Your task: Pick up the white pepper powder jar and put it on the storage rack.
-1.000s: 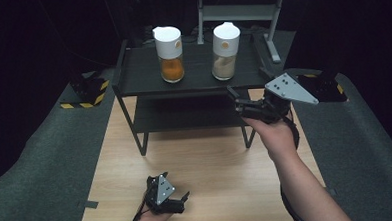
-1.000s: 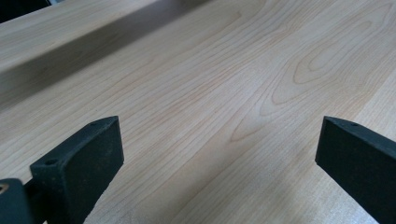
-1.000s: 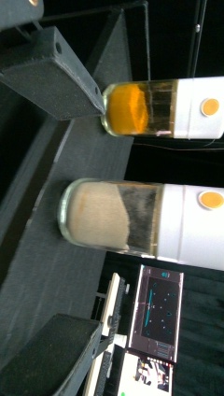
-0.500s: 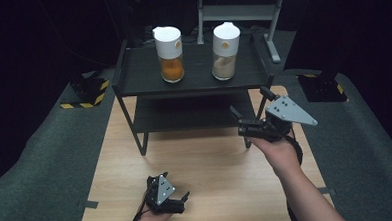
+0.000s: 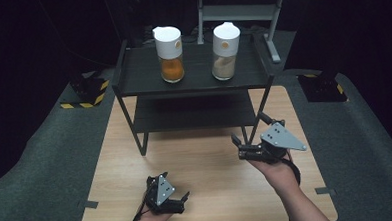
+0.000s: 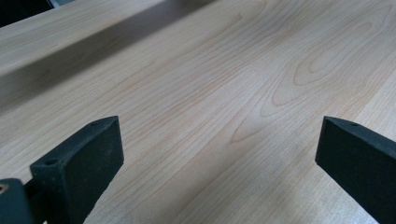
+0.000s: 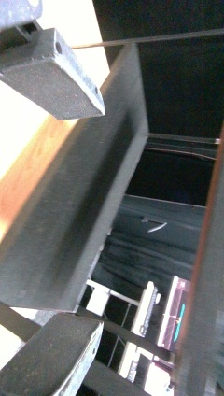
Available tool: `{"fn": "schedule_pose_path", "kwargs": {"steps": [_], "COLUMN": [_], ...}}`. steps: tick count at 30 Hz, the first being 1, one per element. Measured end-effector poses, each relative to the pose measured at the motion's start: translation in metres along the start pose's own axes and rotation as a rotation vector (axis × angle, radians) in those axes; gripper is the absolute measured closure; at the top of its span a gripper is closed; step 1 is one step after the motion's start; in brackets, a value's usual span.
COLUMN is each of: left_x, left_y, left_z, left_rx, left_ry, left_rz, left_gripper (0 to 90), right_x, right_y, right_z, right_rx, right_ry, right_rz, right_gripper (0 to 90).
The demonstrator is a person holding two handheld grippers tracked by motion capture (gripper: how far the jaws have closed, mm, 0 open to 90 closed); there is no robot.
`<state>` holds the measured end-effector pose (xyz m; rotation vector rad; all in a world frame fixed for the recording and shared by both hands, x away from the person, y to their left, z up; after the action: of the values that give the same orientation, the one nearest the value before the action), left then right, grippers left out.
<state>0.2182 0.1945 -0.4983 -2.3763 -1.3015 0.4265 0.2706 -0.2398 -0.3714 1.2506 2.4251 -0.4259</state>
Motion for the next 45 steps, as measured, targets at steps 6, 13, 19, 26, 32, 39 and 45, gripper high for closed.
{"fn": "schedule_pose_path", "kwargs": {"steps": [6,13,19,26,32,39,45], "left_x": [0.0,0.001,0.001,0.001,0.001,0.0,-0.001], "left_y": [-0.001,0.0,0.0,0.0,-0.001,0.0,0.0], "left_z": [0.001,0.001,0.001,0.001,0.001,0.001,0.0], "left_rx": [-0.006,-0.005,-0.006,-0.005,-0.005,-0.004,-0.003], "left_ry": [-0.001,-0.004,-0.005,-0.003,-0.002,-0.002,0.003], "left_rz": [0.001,0.005,0.006,0.005,0.004,0.002,-0.002], "left_gripper": [1.3,1.2,1.3,1.3,1.3,1.3,1.3], "right_x": [0.009,0.017,0.028,0.04,0.045,0.049,0.05], "right_y": [-0.005,-0.012,-0.018,-0.022,-0.025,-0.028,-0.031], "right_z": [0.018,0.041,0.064,0.089,0.105,0.118,0.128], "right_rx": [0.034,0.079,0.134,0.197,0.237,0.281,0.32], "right_ry": [-0.003,0.005,-0.008,-0.025,-0.016,-0.018,-0.022], "right_rz": [-0.008,-0.017,-0.023,-0.024,-0.029,-0.03,-0.027], "right_gripper": [0.0,0.0,0.1,0.1,0.1,0.1,0.1]}}
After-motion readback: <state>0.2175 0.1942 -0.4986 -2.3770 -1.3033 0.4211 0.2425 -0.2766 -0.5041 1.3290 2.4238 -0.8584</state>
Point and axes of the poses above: each handheld gripper's, and its own axes: y roughly forward along the jaws, z roughly out of its underside, x roughly to its left, the point moved 4 cm from there along y, roughly forward along the jaws, and after that the axes turned 15 degrees about -y, right-handed, at the moved point
